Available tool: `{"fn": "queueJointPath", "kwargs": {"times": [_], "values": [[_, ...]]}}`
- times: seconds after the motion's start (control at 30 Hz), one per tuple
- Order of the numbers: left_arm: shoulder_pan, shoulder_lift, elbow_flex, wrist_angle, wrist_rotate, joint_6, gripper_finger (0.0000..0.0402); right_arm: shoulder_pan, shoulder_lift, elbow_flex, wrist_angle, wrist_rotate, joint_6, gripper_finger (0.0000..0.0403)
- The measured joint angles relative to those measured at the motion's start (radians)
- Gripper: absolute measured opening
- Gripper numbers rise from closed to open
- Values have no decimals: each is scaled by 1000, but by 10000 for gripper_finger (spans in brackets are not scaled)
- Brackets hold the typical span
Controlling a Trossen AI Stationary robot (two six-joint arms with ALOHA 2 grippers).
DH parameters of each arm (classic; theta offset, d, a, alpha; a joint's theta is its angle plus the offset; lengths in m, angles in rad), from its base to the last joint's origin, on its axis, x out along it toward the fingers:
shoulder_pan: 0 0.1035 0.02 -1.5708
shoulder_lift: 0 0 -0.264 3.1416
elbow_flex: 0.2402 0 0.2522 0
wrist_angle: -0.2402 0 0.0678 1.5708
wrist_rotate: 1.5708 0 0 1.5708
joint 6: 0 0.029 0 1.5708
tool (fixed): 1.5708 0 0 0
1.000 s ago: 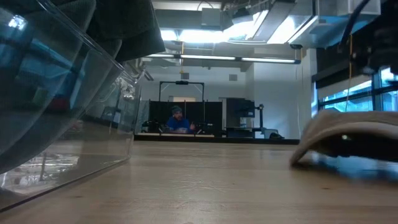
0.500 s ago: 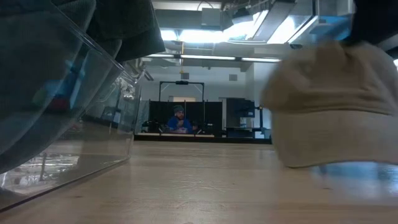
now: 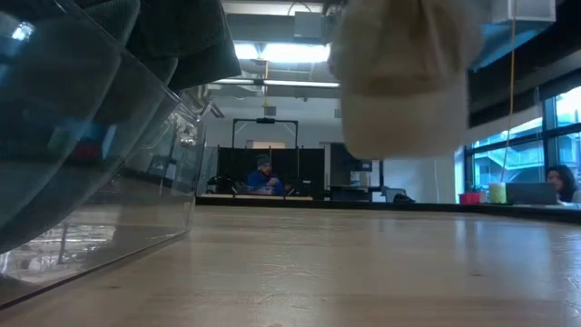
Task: Pick & Place hat
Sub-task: Put the brown cap into the left transparent bin
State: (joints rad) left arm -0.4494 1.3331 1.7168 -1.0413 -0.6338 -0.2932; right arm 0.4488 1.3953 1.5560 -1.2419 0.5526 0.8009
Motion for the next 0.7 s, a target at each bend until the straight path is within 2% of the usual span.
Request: {"fn": "queueJointPath", "kwargs": {"times": [0.17,0.3,0.7], "values": [[24,7,1,102,7,-31,216,-43,45,87,0,-6,-132,0],[50,28,1,161,73,17,215,-65,91,155,7,-6,-216,0],[179,78,1,157,60,53,214,-136,310,515,17,-5,-525,0]]}}
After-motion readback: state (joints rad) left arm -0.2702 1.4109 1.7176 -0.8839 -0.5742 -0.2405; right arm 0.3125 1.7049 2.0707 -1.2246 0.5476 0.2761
